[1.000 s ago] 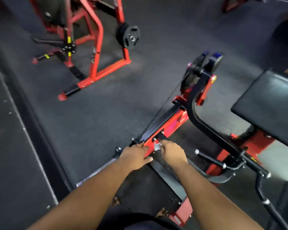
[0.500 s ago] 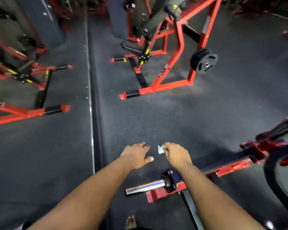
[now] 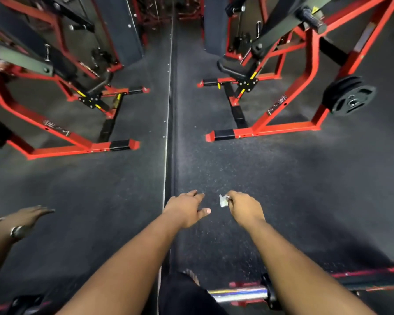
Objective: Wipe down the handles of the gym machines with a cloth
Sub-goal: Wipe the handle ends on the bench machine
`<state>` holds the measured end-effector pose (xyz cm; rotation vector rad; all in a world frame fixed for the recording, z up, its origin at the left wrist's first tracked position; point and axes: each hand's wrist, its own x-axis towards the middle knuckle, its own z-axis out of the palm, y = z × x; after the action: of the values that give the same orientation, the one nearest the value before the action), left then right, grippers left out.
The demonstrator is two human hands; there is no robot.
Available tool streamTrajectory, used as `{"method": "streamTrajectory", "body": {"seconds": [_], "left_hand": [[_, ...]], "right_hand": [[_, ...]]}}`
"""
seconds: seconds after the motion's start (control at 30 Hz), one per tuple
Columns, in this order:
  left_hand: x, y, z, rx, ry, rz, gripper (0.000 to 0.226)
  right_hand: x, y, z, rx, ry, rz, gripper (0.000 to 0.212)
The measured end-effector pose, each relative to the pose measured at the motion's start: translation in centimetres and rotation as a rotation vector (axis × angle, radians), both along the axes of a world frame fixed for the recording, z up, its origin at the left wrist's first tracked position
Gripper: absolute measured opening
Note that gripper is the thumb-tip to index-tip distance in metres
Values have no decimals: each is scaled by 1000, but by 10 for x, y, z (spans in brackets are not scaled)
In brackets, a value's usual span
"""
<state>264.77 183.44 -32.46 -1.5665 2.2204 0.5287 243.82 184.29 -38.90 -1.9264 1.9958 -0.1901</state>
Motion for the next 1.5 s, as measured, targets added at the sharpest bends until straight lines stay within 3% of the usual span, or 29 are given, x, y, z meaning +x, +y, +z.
{"method": "streamTrajectory", "body": {"seconds": [0.27, 0.87, 1.5], "left_hand": [[-13, -113, 5, -61, -33, -78, 76], [-59, -504, 27, -116, 50, -156, 72], [-147, -895, 29, -148, 59, -511, 73]], "right_hand": [[-14, -122, 14, -56, -17, -23, 24], [-71, -482, 73, -99, 62, -75, 22], [-132, -797, 69, -120, 59, -349, 19]]}}
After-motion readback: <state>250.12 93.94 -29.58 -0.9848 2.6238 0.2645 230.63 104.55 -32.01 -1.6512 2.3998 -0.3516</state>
